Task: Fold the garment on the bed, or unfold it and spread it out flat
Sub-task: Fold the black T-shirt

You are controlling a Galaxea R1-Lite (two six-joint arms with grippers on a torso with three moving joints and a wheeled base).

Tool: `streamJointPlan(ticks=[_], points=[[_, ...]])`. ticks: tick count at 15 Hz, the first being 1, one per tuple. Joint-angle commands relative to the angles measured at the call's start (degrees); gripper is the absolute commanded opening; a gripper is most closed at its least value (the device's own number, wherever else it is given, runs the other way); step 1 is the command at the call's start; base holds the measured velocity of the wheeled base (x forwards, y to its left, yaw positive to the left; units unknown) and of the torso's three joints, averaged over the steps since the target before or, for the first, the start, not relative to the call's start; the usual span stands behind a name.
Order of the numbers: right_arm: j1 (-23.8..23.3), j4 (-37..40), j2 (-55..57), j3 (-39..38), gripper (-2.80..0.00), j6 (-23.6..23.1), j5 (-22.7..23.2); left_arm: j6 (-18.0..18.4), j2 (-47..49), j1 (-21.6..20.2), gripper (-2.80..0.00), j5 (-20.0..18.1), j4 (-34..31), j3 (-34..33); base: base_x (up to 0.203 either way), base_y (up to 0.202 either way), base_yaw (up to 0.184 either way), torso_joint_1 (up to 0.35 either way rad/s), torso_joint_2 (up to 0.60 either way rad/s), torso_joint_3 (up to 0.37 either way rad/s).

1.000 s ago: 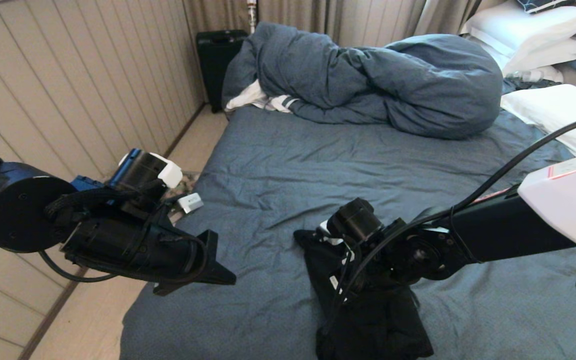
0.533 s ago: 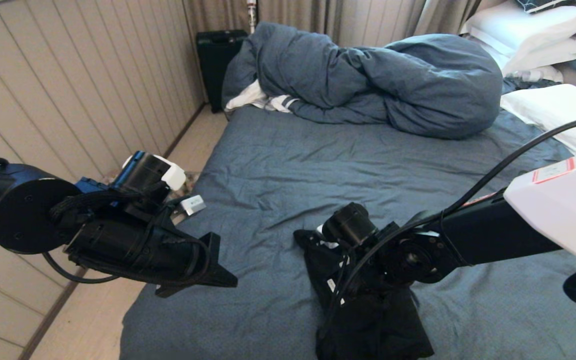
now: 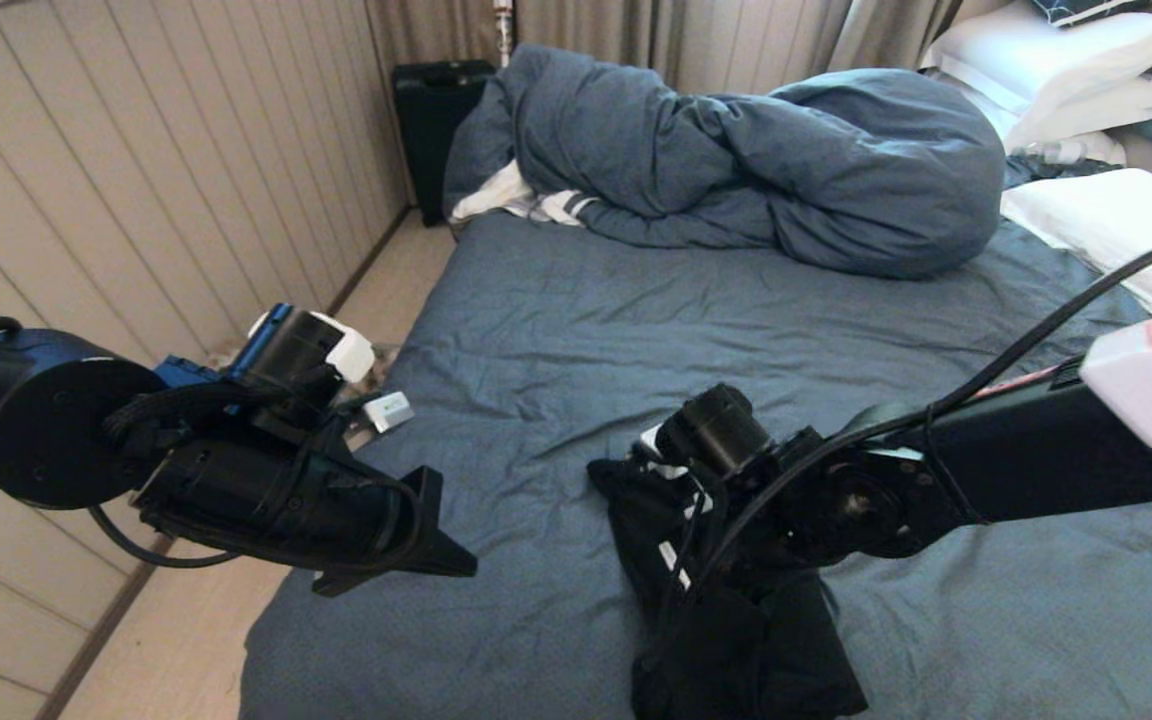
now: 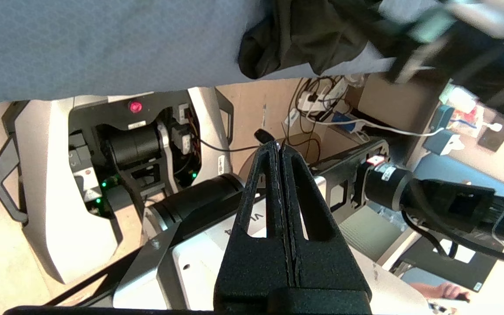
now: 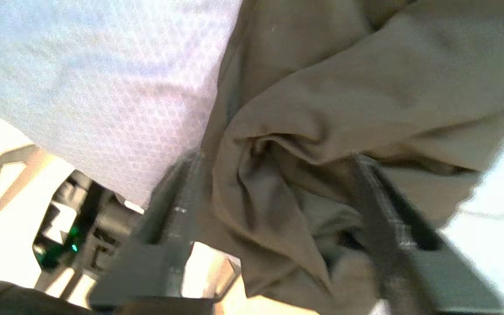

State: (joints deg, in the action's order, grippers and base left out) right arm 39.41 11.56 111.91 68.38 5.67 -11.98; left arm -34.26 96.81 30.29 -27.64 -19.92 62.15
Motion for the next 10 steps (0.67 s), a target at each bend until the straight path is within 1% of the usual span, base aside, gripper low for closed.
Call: streamJointPlan(ticks=[1, 3, 4, 6, 7, 9, 10], points=[[0.0, 0.2, -5.9, 0.2, -2.80, 0.1, -0.1, -0.2, 0.3, 0.0, -2.80, -0.1, -0.1, 0.0, 0.000, 0.000, 0.000, 0.000, 0.00, 0.000], [-0.1, 0.5, -7.8, 0.4, -2.80, 0.3, -0.1, -0.2, 0.3, 0.0, -2.80, -0.1, -0.1, 0.0, 0.000, 0.000, 0.000, 0.000, 0.00, 0.000], [-0.9, 1.4, -8.7, 0.1, -2.80, 0.9, -0.2, -0.3, 0.3, 0.1, -2.80, -0.1, -0.1, 0.0, 0.000, 0.000, 0.000, 0.000, 0.00, 0.000], [-3.4, 3.1, -13.7, -1.1, -2.80, 2.1, -0.3, -0.3, 0.2, 0.4, -2.80, -0.1, -0.1, 0.0, 0.000, 0.000, 0.000, 0.000, 0.00, 0.000], [-4.9, 3.3, -14.1, -3.8, -2.80, 2.4, -0.4, -0.5, 0.2, 0.5, -2.80, -0.1, -0.1, 0.0, 0.000, 0.000, 0.000, 0.000, 0.00, 0.000], [-8.4, 3.4, -10.4, -7.0, -2.80, 2.9, -0.5, -0.7, 0.3, 0.5, -2.80, -0.1, 0.0, 0.0, 0.000, 0.000, 0.000, 0.000, 0.00, 0.000], [-9.2, 3.4, -8.7, -8.2, -2.80, 3.0, -0.4, -0.7, 0.3, 0.5, -2.80, -0.1, 0.0, 0.0, 0.000, 0.000, 0.000, 0.000, 0.00, 0.000]])
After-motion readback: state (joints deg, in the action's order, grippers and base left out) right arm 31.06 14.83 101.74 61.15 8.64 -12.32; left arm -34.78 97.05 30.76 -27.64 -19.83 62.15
